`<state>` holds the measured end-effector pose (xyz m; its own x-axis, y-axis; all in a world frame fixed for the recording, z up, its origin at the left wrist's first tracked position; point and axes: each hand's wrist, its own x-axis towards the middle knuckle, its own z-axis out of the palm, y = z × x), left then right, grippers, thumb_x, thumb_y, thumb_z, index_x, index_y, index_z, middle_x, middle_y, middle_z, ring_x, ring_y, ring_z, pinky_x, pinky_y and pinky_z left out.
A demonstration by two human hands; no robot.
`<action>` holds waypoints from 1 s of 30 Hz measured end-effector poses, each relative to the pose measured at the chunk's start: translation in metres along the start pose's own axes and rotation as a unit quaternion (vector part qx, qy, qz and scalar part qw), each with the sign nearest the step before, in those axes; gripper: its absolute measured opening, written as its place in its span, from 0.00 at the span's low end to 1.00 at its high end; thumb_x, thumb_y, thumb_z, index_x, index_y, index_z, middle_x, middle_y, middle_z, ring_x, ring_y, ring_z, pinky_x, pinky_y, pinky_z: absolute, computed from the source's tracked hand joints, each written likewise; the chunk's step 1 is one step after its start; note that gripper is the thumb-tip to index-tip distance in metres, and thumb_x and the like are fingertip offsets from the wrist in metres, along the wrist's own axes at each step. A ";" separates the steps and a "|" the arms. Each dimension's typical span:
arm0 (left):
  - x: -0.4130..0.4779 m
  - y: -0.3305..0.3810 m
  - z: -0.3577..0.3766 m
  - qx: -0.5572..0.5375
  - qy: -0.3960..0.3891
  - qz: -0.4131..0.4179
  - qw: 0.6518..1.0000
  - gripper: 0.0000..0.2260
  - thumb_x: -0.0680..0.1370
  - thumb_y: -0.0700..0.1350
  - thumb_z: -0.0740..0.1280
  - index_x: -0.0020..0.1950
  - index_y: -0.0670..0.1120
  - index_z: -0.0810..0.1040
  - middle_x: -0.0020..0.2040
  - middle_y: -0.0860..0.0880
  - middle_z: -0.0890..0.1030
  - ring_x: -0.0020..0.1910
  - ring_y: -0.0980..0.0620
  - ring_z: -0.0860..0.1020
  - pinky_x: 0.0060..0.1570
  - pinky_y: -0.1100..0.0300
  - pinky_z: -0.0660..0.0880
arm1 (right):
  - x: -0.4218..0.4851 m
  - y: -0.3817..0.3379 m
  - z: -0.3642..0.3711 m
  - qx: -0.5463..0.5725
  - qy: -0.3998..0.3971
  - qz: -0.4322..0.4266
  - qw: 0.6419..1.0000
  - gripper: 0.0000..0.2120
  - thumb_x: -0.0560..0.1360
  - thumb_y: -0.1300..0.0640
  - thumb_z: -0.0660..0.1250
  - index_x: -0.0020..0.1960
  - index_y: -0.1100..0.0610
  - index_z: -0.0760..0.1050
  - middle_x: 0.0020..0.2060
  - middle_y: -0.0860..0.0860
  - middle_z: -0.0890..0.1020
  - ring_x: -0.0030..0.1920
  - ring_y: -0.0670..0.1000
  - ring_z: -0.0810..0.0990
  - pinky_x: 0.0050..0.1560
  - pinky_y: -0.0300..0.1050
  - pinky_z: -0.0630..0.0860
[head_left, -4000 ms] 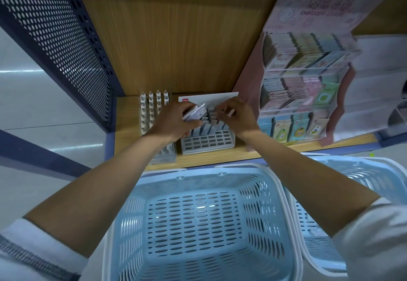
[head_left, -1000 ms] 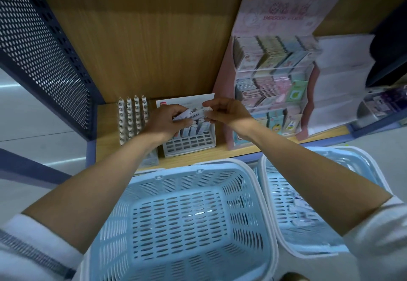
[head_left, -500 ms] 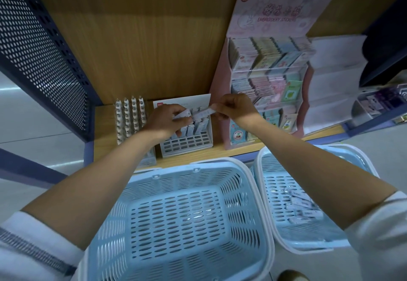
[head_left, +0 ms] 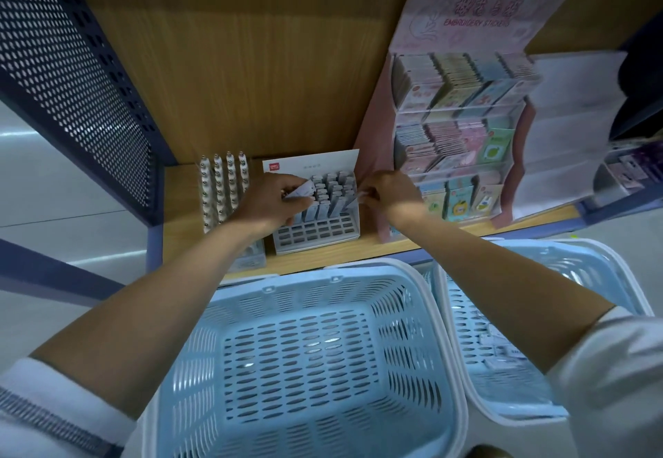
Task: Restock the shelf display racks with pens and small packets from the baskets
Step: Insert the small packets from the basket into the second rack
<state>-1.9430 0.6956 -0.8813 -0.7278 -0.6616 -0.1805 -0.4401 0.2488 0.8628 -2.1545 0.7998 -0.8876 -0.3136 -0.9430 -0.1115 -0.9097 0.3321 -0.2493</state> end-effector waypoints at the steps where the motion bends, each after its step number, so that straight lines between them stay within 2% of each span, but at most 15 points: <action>1: 0.000 -0.002 -0.001 -0.009 0.001 -0.003 1.000 0.16 0.78 0.42 0.68 0.65 0.42 0.77 0.44 0.48 0.80 0.28 0.55 0.77 0.34 0.64 0.74 | 0.002 0.000 0.004 -0.009 -0.004 0.005 1.000 0.07 0.76 0.56 0.66 0.49 0.57 0.81 0.46 0.58 0.83 0.46 0.60 0.81 0.48 0.50 0.77; 4: 0.000 -0.008 -0.002 -0.012 -0.001 0.002 1.000 0.17 0.78 0.43 0.69 0.66 0.44 0.77 0.57 0.47 0.81 0.26 0.55 0.78 0.35 0.65 0.74 | 0.006 -0.002 0.010 -0.020 -0.013 0.004 1.000 0.08 0.77 0.55 0.65 0.50 0.57 0.80 0.47 0.58 0.83 0.47 0.60 0.81 0.48 0.51 0.77; 6: 0.000 -0.009 -0.003 -0.015 -0.004 0.005 1.000 0.16 0.78 0.43 0.70 0.66 0.44 0.77 0.62 0.49 0.79 0.26 0.55 0.78 0.34 0.66 0.74 | 0.009 -0.002 0.006 -0.035 -0.031 -0.015 0.999 0.09 0.77 0.56 0.65 0.51 0.57 0.82 0.49 0.57 0.83 0.49 0.59 0.81 0.50 0.51 0.77; 9: -0.002 -0.008 -0.003 -0.013 -0.005 0.006 1.000 0.16 0.78 0.43 0.69 0.66 0.44 0.77 0.57 0.51 0.79 0.26 0.56 0.78 0.33 0.70 0.73 | 0.010 0.000 0.001 -0.052 -0.038 -0.034 0.997 0.09 0.77 0.57 0.65 0.52 0.57 0.82 0.51 0.57 0.83 0.51 0.59 0.80 0.52 0.51 0.76; 14: -0.005 -0.007 -0.005 -0.014 0.004 0.008 1.000 0.16 0.78 0.43 0.69 0.65 0.49 0.76 0.52 0.53 0.77 0.27 0.55 0.78 0.36 0.66 0.74 | 0.008 -0.001 0.007 -0.030 -0.012 -0.021 0.999 0.08 0.76 0.57 0.66 0.51 0.56 0.82 0.50 0.57 0.83 0.49 0.60 0.81 0.51 0.50 0.77; 18: -0.005 -0.008 -0.006 0.003 0.016 0.004 1.000 0.12 0.78 0.44 0.69 0.61 0.50 0.76 0.49 0.56 0.76 0.27 0.59 0.78 0.31 0.73 0.70 | 0.010 -0.005 0.006 -0.024 -0.024 -0.045 0.998 0.08 0.77 0.58 0.66 0.52 0.58 0.82 0.49 0.57 0.83 0.49 0.59 0.81 0.49 0.49 0.75; 20: -0.006 -0.007 -0.005 0.006 0.016 0.005 1.000 0.12 0.78 0.44 0.70 0.61 0.49 0.77 0.48 0.56 0.76 0.32 0.55 0.80 0.30 0.75 0.69 | 0.011 -0.005 0.006 -0.021 -0.040 -0.061 0.997 0.07 0.76 0.59 0.66 0.51 0.59 0.82 0.48 0.57 0.84 0.48 0.59 0.81 0.49 0.48 0.75; 22: -0.007 -0.007 -0.005 0.005 0.016 0.006 1.000 0.13 0.77 0.44 0.70 0.62 0.48 0.77 0.47 0.57 0.76 0.33 0.52 0.80 0.30 0.74 0.70 | 0.011 -0.004 0.008 -0.019 -0.046 -0.064 0.997 0.07 0.76 0.59 0.67 0.51 0.59 0.82 0.48 0.56 0.84 0.48 0.58 0.81 0.48 0.48 0.75; 27: -0.007 -0.008 -0.005 0.003 0.018 0.004 1.000 0.13 0.77 0.44 0.70 0.61 0.50 0.77 0.47 0.59 0.75 0.29 0.54 0.79 0.32 0.69 0.72 | 0.007 -0.003 0.018 0.000 -0.005 -0.011 1.000 0.08 0.75 0.58 0.68 0.53 0.58 0.79 0.46 0.58 0.83 0.46 0.60 0.81 0.48 0.50 0.77; 30: -0.006 -0.010 -0.004 0.005 0.015 0.001 1.000 0.13 0.77 0.45 0.70 0.61 0.51 0.77 0.48 0.56 0.76 0.31 0.53 0.80 0.34 0.67 0.73 | 0.008 -0.007 0.023 0.002 0.013 -0.001 1.000 0.07 0.75 0.56 0.69 0.51 0.58 0.79 0.44 0.57 0.83 0.45 0.59 0.81 0.46 0.48 0.77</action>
<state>-1.9325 0.6938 -0.8866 -0.7120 -0.6826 -0.1646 -0.4448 0.2571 0.8579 -2.1445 0.7902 -0.9087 -0.3180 -0.9442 -0.0865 -0.9093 0.3295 -0.2542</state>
